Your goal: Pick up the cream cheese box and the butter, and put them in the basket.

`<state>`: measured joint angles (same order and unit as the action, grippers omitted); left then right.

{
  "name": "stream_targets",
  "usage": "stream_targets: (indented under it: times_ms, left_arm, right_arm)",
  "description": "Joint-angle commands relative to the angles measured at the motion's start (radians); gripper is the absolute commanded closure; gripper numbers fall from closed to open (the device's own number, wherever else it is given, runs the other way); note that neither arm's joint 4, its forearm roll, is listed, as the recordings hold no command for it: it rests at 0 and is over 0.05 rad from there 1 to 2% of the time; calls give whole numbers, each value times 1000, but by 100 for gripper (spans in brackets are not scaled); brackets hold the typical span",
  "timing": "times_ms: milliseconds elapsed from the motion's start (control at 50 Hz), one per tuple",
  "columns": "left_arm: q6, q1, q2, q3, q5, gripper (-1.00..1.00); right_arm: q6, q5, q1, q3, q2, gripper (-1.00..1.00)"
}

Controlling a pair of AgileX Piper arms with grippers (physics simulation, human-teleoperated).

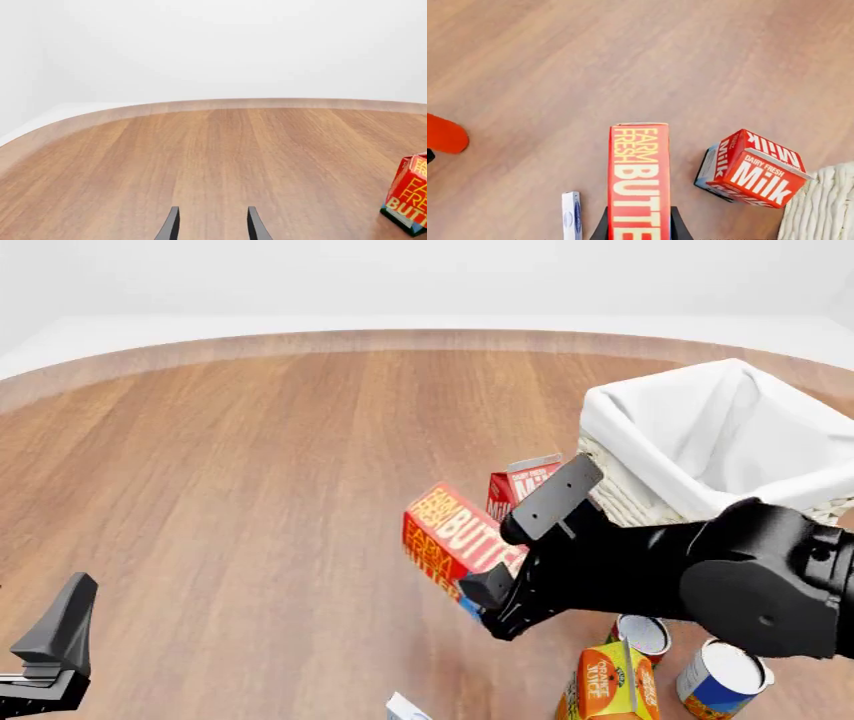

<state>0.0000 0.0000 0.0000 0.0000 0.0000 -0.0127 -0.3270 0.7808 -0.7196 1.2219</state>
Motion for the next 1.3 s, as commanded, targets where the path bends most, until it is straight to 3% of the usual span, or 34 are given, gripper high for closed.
stream_targets:
  times_ms: [20,280,480,560,660,920,1080,1300]
  left_arm:
    - [0,0,0,0,0,-100]
    - [0,0,0,0,0,-100]
    - [0,0,0,0,0,-100]
    - [0,0,0,0,0,-100]
    - [0,0,0,0,0,-100]
    - [0,0,0,0,0,-100]
    - [0,0,0,0,0,-100]
    - [0,0,0,0,0,-100]
  right_arm:
    - [-1,-73,-1,-48,-129,100]
    - [-25,-157,-30,-142,-214,100]
    - [-64,-256,-42,-304,-247,100]
    - [-70,-261,-59,-319,-266,100]
    - [-78,-329,-111,-397,-307,100]
    - [-74,-386,-263,-468,-393,100]
    - [-70,-424,-393,-537,-387,100]
    - [-57,-465,-494,-575,-397,100]
